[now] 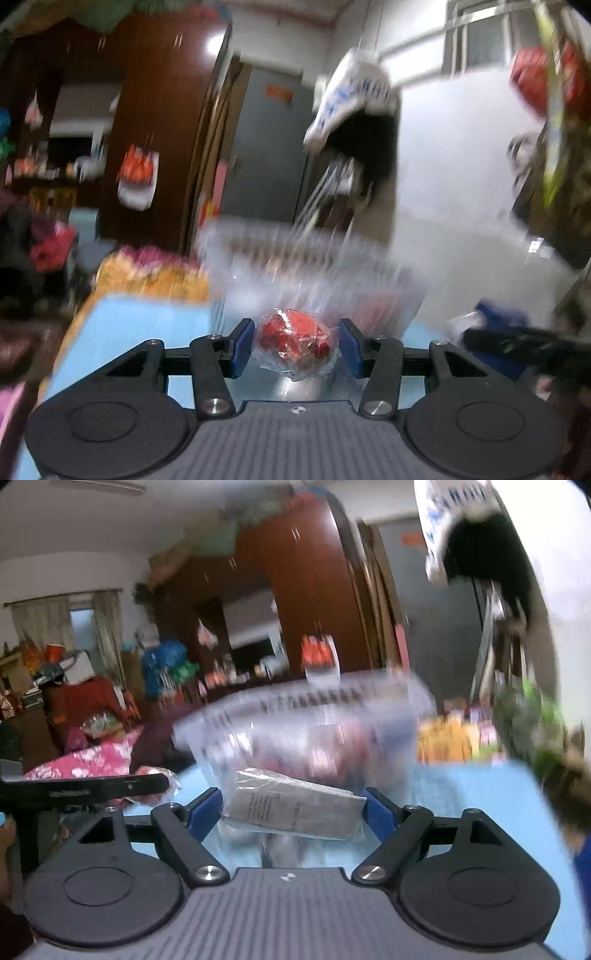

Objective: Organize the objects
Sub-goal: 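Drop both held items into the basket by opening both tools, then grasp the clear-wrapped ball with the left tool while the right tool grasps a clear bag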

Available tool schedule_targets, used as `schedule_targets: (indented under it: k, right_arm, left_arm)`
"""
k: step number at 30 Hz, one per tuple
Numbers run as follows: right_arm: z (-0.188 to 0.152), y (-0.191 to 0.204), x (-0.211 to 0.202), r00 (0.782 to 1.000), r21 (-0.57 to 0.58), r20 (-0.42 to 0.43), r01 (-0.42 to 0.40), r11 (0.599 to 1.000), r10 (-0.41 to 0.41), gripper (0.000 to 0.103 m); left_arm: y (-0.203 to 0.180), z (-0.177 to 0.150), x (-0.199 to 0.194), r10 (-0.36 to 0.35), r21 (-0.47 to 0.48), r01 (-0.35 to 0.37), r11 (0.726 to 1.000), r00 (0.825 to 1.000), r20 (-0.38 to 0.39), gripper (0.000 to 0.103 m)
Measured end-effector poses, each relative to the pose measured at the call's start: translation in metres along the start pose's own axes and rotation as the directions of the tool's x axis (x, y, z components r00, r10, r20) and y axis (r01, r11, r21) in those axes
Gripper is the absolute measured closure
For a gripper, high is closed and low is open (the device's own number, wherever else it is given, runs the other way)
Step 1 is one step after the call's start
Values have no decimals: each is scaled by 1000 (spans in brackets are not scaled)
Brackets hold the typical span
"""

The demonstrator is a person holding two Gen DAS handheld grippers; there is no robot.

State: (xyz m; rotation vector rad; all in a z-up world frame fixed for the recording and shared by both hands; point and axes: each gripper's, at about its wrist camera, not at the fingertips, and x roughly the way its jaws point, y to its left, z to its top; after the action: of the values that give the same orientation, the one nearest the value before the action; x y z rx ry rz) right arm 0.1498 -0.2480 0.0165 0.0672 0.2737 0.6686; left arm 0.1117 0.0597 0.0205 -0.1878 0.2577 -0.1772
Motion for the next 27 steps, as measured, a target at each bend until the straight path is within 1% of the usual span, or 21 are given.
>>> schedule_targets:
  k: [1,3,4,5,6,7,9,11,12,13,14,15,16,18,20,21,22,23,24,25,27]
  right_arm:
    - [16,3,4,1000,-23,20,9,1000,-8,19]
    - [46,7,19,999,-69,37,35,997,-32,19]
    - [59,7,29,998,-89,39,56,994,-52,19]
    - [73,5,44,996,-110,35,85,990,-82,19]
    - [82,1,58,993,-114,16,117,987,-116,19]
    - [88,-5,73,989,-109,-17,143,984,-145,19]
    - [94,-13,97,985,-112,-63,152,982,-160,19]
    - [93,-16,112,982,-140,-80,158,977,-170,19]
    - [92,-17,120,978,-154,-91,171,973,-187,18]
    - [92,-16,123,974,-159,-89,192,968,-207,17]
    - [92,-16,123,971,-154,-85,209,966,-224,15]
    - [90,-17,122,972,-138,-85,207,968,-220,7]
    - [89,-17,118,976,-125,-84,188,974,-199,1]
    - [86,-17,105,979,-118,-72,183,976,-192,0]
    - [83,-19,84,980,-105,-40,190,976,-195,0]
    - [78,-20,71,984,-89,-20,172,981,-175,0]
    - [69,-23,58,991,-67,-6,136,989,-136,0]
    - [59,-25,51,995,-49,-4,100,994,-101,0]
    - [45,-26,46,997,-34,-29,64,997,-65,0]
    - [30,-26,46,996,-26,-75,37,999,-39,0]
    - [-1,-25,55,986,-14,-168,-6,1000,3,0]
  left_arm:
    - [-5,17,1,-4,3,4,1000,1000,19,50]
    - [-13,46,16,-7,11,7,1000,1000,12,50]
    - [-17,59,29,11,20,-11,1000,1000,3,50]
    - [-18,68,43,35,25,-35,999,999,-15,50]
    - [-17,76,61,49,21,-48,999,997,-55,50]
    - [-14,82,80,55,4,-55,998,993,-100,50]
    - [-9,84,105,70,-22,-74,997,986,-153,50]
    - [-6,81,117,94,-24,-99,995,984,-153,49]
    - [-7,80,120,107,-16,-110,994,985,-136,46]
    - [-6,79,121,118,-8,-120,993,985,-122,36]
    - [-5,78,125,135,-10,-137,990,983,-121,22]
    - [-4,78,125,146,-15,-149,989,982,-122,19]
    - [-3,77,126,151,-18,-154,988,981,-121,18]
    - [-1,79,123,151,-8,-153,988,981,-118,18]
    - [-1,78,104,153,-7,-154,988,984,-93,18]
    - [-3,74,91,142,2,-142,990,988,-60,18]
    - [-6,67,74,118,9,-118,993,993,-28,17]
    - [-7,58,60,95,11,-95,995,995,-12,14]
    - [-7,47,48,80,9,-80,997,997,-1,12]
    - [-7,34,39,75,2,-75,997,997,4,9]
    - [-4,10,34,84,1,-84,996,996,-34,9]
